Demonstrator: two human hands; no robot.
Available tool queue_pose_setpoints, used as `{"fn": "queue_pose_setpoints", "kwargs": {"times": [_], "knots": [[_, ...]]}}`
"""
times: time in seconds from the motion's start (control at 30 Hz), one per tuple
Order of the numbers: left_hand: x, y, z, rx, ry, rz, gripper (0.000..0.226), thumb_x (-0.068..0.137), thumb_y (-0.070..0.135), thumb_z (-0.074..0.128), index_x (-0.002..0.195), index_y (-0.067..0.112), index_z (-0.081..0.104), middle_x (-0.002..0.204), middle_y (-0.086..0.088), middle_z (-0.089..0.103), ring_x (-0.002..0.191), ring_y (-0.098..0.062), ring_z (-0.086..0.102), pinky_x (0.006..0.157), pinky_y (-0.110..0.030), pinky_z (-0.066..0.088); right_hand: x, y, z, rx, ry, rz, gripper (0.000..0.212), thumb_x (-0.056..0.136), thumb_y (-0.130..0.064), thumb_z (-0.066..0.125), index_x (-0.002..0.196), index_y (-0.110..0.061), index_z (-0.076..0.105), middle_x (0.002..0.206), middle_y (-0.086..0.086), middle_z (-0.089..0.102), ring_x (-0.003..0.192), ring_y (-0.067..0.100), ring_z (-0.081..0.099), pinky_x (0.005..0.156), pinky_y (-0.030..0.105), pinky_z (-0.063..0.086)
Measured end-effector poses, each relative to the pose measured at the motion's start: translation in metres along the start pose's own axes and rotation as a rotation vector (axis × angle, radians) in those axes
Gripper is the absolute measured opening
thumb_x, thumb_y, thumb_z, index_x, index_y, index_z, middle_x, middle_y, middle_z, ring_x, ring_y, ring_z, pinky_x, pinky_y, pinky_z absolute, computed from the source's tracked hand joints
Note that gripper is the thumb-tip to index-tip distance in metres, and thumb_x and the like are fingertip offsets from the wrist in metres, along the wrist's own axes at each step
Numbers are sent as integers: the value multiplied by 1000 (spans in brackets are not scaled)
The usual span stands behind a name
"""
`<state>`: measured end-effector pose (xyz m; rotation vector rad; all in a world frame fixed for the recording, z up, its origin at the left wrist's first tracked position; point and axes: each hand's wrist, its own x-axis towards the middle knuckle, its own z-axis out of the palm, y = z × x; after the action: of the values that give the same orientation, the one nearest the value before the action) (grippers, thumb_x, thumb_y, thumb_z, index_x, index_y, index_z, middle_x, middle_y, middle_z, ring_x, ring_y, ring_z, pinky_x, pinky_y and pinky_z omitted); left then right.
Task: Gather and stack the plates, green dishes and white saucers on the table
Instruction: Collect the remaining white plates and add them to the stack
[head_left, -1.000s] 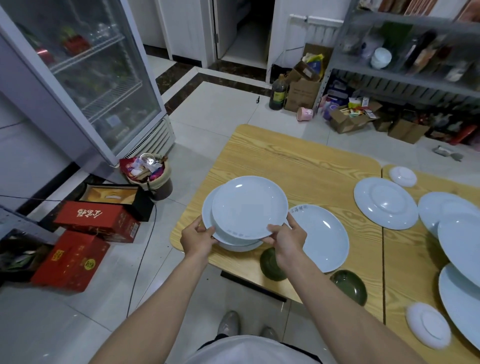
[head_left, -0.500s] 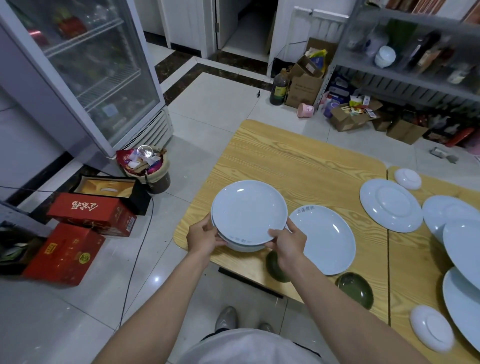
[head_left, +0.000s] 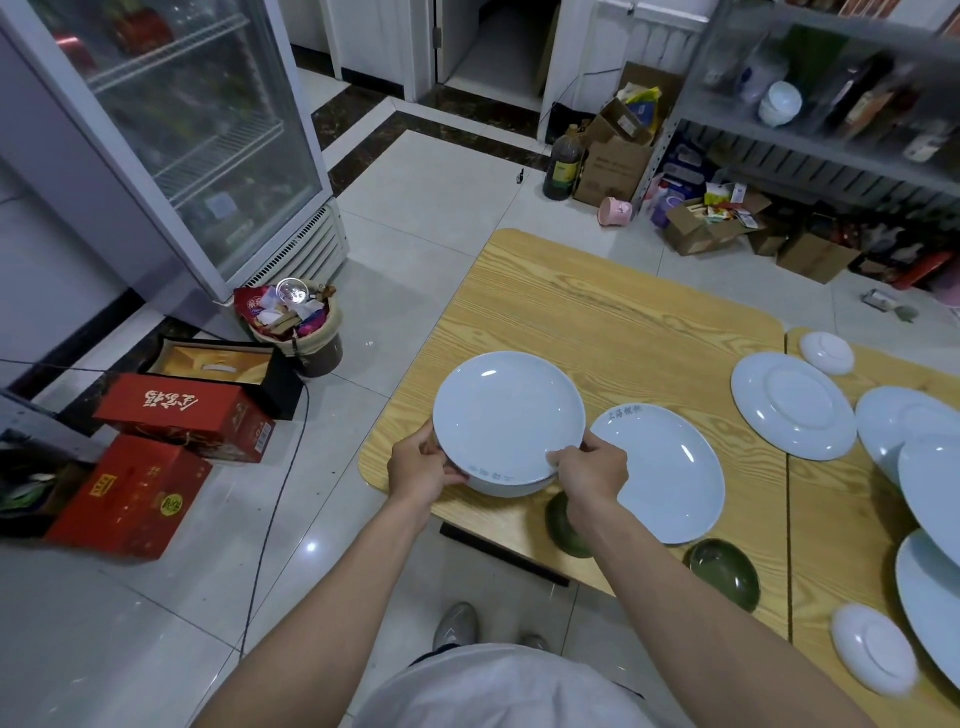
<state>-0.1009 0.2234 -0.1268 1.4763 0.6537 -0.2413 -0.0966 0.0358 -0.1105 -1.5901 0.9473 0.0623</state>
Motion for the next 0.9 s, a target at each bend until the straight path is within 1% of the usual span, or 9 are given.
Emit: {"fn": "queue_pose_setpoints", "kwargs": {"times": [0.07,0.13,0.2,0.37,0.53,0.67,0.73,0.83,0.9], "knots": [[0,-1,0,-2,-5,2,56,96,-5,54,144,22,49,82,0,58,61,-13,71,61,-30,61,2,0,-1,7,-6,34,46,77,8,71,117,-14,72,82,-13,64,74,4,57,55,17,44],[0,-1,-1,-3,-6,5,56,96,-4,56,145,21,47,82,-3,58,61,-14,71,63,-31,61,5,1,-2,18,-16,59,52,77,8,74,125,-13,68,90,-8,65,77,5,58,56,16,44],[1,-1,0,2,-7,4,56,96,-3,56,146,21,45,83,-5,57,62,-15,71,65,-33,62,7,1,-3,20,-26,65,55,78,7,75,129,-13,65,92,-7,64,80,8,59,57,15,44],[-1,0,-1,18,-18,4,58,97,-5,54,148,21,43,87,-10,57,71,-22,73,65,-31,62,9,2,-4,15,-43,72,57,79,6,75,132,-14,63,98,-3,66,84,12,61,57,16,45],[-1,0,-1,29,-31,9,60,97,-9,48,148,21,42,80,-6,44,67,-18,69,66,-31,62,9,4,-4,21,-46,69,58,79,5,75,132,-16,64,90,-8,64,79,6,58,55,15,41],[-2,0,-2,40,-26,7,61,96,-10,48,148,22,41,81,-6,48,68,-17,71,65,-30,62,12,4,-4,12,-48,75,59,80,5,74,134,-17,62,96,-4,65,81,10,59,55,15,41],[-2,1,-1,47,-24,6,61,96,-10,48,149,22,41,83,-5,51,65,-13,71,65,-29,61,13,3,-3,0,-45,81,61,80,4,75,136,-17,60,95,-6,63,80,8,57,55,16,41],[-3,2,0,52,-21,4,63,96,-12,46,149,21,40,79,-5,46,61,-11,69,63,-26,60,13,2,-2,-23,-42,82,63,80,3,76,138,-17,58,94,-6,61,81,10,56,55,16,42],[-4,3,0,60,-21,2,64,96,-12,46,149,22,39,77,-4,43,59,-9,68,63,-26,61,12,3,-2,-37,-41,77,65,79,3,76,138,-18,58,98,-3,62,88,15,58,61,18,45]]}}
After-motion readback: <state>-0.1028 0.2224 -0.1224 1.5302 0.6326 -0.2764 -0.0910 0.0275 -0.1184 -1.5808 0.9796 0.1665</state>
